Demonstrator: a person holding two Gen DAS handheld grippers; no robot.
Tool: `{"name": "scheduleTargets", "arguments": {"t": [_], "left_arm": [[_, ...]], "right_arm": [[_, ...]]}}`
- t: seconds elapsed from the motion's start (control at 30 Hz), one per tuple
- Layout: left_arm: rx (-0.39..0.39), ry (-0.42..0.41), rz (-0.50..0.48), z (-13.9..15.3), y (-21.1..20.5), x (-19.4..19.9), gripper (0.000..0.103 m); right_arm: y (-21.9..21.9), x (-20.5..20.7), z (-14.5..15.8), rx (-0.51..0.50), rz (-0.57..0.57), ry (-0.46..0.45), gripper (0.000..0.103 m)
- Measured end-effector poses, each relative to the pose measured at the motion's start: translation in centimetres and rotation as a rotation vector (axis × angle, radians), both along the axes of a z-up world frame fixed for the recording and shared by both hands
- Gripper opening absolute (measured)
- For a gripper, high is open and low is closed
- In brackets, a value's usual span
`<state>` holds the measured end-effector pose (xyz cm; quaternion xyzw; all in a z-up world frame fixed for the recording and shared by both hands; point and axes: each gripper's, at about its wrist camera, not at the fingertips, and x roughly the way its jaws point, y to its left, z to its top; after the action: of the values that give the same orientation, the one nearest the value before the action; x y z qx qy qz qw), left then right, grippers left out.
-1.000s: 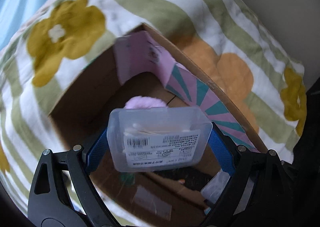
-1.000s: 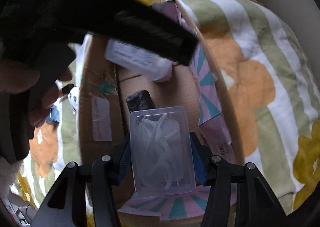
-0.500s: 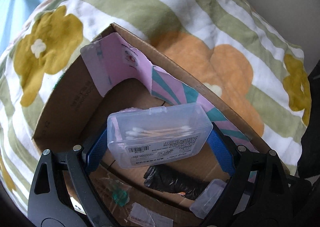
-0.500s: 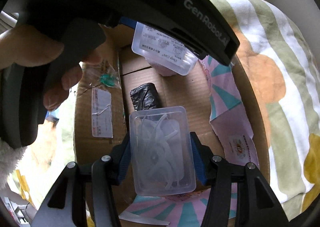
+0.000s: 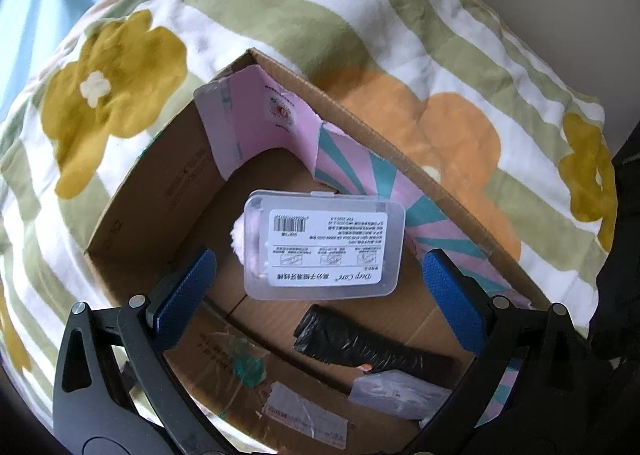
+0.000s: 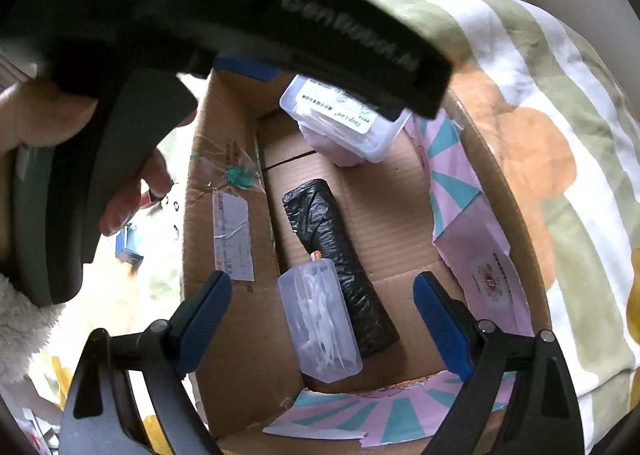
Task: Organize objects
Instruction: 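Carry both clear boxes into the cardboard box and open both tools, then withdraw both tools from the box back over the bed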
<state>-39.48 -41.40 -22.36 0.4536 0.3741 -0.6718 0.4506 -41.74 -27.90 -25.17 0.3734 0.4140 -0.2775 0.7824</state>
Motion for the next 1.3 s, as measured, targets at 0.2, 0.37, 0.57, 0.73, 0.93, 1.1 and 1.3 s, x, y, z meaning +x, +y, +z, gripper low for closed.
{"name": "scheduleTargets", "arguments": {"t": [0.2,0.37,0.57,0.73,0.93,1.1,1.3], "left_arm": [[-0.003,-0.021,0.007,0.1,0.5,0.3,0.103],[0.005,-0.041,0.026,-0.1,1.4,1.7,0.103],[-0.007,-0.007,0.109,1.3,2.9,4.7,0.103],[-0.038,0.004,0.152,4.0,4.4,6.5,0.103],[-0.106,0.05,0.264,9.3,7.2,9.9,0.103],[-0.17,0.075,0.373,14.0,11.1,13.8,0.103],[-0.244,0.094,0.532,18.5,17.6,18.9,0.103]], "right_arm": [[0.7,-0.4,0.4,-0.005,-0.003,0.0,0.091],[1.5,-0.6,0.8,-0.014,0.005,0.007,0.091],[2.0,0.0,2.4,-0.037,0.009,0.017,0.09],[1.3,1.8,5.5,-0.082,0.031,0.019,0.091],[0.9,2.5,9.6,-0.141,0.078,0.01,0.09],[1.9,3.4,13.7,-0.189,0.114,-0.009,0.09],[3.7,5.3,17.9,-0.237,0.172,-0.049,0.09]]}}
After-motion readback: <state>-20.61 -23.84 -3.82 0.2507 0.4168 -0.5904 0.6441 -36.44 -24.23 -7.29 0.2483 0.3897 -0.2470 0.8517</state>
